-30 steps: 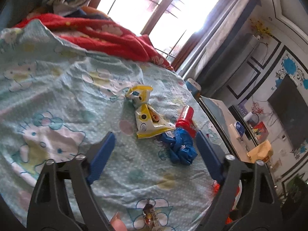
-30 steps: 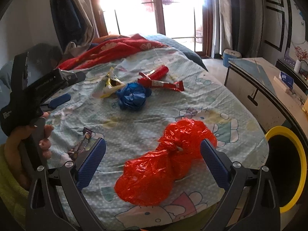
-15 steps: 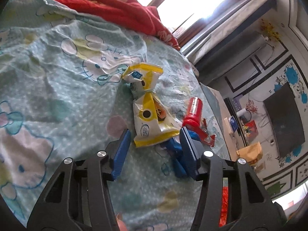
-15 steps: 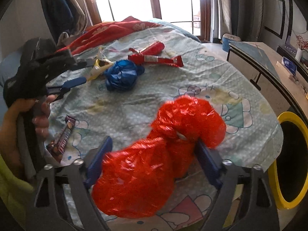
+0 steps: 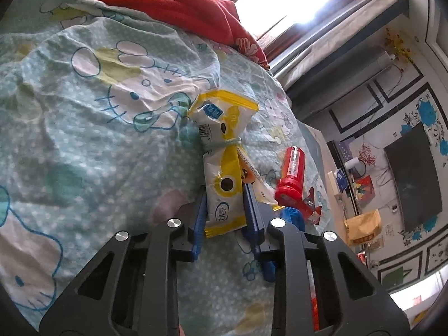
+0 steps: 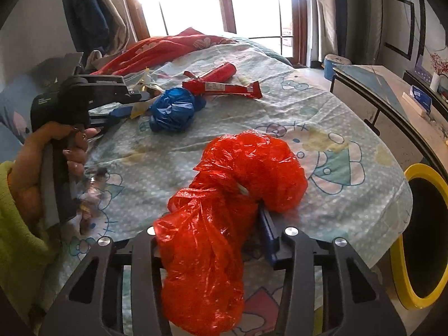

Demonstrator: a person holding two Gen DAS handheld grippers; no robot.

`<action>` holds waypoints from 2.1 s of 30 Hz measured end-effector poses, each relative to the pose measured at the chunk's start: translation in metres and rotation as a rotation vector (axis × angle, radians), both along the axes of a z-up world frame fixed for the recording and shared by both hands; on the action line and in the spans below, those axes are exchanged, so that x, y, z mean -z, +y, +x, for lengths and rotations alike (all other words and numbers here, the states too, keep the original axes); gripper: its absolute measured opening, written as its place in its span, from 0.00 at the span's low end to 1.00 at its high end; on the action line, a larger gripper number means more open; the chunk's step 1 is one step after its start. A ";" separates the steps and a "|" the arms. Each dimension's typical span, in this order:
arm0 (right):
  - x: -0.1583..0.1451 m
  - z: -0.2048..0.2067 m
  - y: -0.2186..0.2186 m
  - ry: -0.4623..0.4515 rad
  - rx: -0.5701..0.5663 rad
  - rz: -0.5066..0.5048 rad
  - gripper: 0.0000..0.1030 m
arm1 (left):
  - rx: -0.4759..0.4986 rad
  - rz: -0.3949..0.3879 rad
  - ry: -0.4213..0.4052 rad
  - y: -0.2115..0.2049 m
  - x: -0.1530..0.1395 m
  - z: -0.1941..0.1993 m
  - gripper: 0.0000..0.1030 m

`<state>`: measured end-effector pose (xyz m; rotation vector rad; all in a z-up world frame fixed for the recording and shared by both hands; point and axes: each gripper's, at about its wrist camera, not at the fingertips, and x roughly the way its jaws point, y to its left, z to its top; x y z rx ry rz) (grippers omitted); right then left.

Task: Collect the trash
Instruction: 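Grasp the yellow-white snack packet with the left tool while the right tool grasps the red plastic bag, then lift and carry the yellow-white packet and red bag with both tools over the bin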

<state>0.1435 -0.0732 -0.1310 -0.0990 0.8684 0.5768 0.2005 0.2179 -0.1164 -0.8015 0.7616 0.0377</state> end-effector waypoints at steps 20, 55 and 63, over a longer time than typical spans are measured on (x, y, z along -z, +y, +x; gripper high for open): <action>-0.018 -0.015 -0.001 -0.046 -0.035 0.046 0.37 | -0.110 0.251 -0.185 -0.002 -0.077 -0.094 0.14; -0.084 -0.018 -0.056 -0.171 0.025 0.153 0.37 | 0.122 0.335 -0.334 -0.106 -0.131 -0.114 0.14; -0.090 -0.003 -0.091 -0.187 0.104 0.160 0.37 | 0.215 0.335 -0.339 -0.139 -0.126 -0.109 0.14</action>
